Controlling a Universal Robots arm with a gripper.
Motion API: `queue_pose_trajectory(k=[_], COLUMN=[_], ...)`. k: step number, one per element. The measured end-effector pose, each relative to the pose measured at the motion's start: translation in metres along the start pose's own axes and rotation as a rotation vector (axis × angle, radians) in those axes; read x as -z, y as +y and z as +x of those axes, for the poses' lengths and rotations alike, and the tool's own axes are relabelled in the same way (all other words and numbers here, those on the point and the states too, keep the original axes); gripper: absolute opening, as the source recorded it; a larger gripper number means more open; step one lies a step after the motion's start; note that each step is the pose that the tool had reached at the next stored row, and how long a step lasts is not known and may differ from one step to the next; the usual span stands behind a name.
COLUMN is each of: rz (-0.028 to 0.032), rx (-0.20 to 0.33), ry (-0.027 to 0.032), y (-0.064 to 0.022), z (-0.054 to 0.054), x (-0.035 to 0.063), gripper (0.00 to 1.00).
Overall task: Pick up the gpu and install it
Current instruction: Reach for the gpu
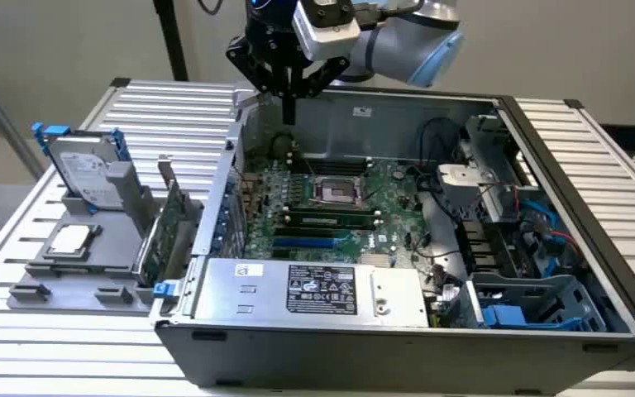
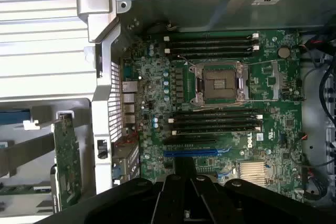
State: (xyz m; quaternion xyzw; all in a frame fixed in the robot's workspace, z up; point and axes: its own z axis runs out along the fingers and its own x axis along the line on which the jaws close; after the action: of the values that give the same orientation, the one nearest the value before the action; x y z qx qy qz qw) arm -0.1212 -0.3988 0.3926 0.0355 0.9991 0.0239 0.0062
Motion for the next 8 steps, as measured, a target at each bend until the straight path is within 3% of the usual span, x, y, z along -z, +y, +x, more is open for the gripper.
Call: queue_pose_trajectory(k=[8], rz=[0.0001], rx=[0.000], ry=[0.0008], y=[0.0000], z=[0.0000], x=[0.0000], gripper=[0.11])
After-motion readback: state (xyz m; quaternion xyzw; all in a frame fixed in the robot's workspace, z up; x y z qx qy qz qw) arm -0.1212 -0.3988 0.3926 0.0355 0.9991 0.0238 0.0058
